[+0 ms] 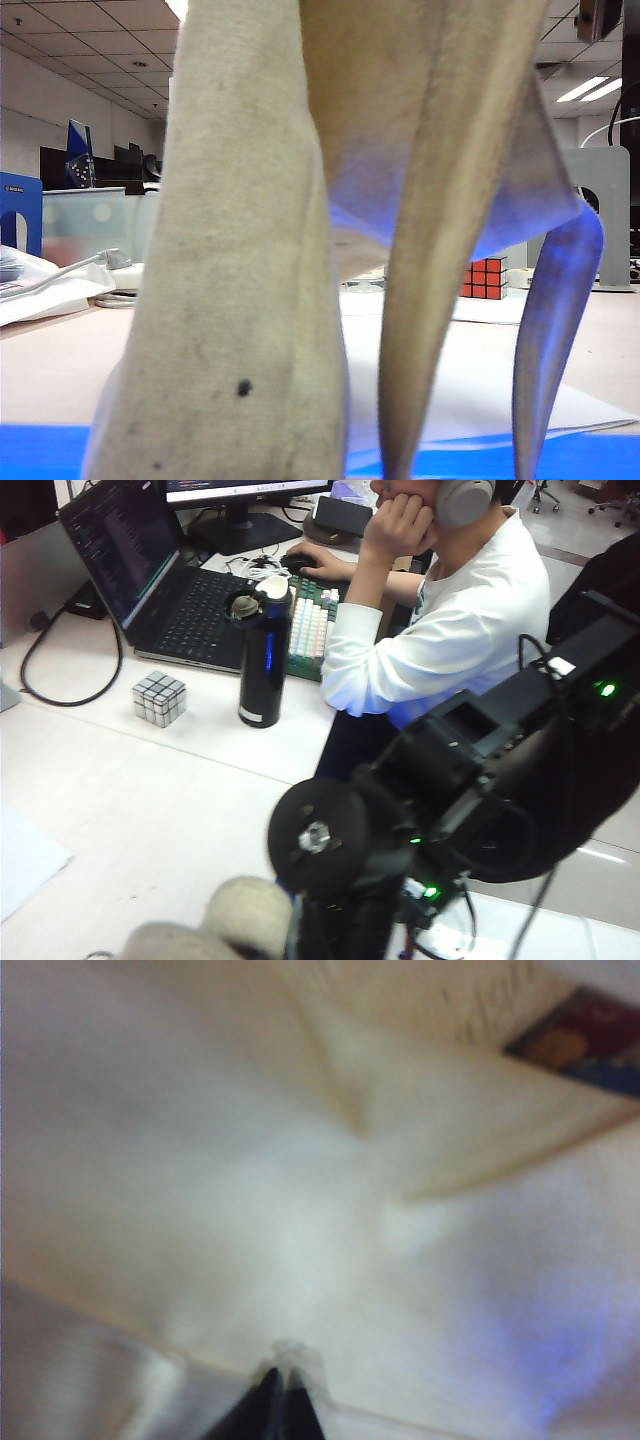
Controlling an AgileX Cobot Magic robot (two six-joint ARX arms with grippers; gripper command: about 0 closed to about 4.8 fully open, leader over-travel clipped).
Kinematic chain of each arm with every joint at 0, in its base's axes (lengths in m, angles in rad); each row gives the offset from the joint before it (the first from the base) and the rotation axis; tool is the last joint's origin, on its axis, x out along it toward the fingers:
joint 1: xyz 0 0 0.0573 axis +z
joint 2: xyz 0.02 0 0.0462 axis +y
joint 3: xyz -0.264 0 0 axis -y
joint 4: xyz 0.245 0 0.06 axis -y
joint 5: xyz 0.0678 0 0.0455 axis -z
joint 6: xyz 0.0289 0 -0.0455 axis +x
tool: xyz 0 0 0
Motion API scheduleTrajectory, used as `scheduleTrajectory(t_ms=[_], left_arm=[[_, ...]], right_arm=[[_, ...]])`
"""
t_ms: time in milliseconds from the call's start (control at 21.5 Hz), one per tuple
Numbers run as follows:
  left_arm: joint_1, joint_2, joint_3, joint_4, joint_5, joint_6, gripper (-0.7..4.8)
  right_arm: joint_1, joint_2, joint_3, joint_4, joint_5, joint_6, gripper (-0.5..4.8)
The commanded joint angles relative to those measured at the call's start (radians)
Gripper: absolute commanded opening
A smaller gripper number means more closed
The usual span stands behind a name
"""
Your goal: Take the glasses case out of the canvas bag and put it on the table.
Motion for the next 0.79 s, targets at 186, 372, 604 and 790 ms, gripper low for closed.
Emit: scheduleTrajectory(t_ms=[186,372,604,790], left_arm=[[-0.003,-0.005,0.005,0.091,0.323,-0.088,0.26],[-0.053,-0.002,0.005,0.190,0.471,-0.227,0.26],[-0.090,0.011,0.005,0.138,0.573,-0.322,0.26],[-0.087,0.035,0.002,0.081,0.571,-0.282,0.26]], right_arm=[[-0.002,0.115,-0.001,0.139,-0.011,-0.031,-0.07],[-0.002,0.216,0.002,0.238,-0.011,-0.031,-0.07],[-0.003,0.225,0.144,0.315,-0.010,-0.026,-0.07],[0.000,0.225,0.207,0.293,-0.075,-0.020,-0.07]])
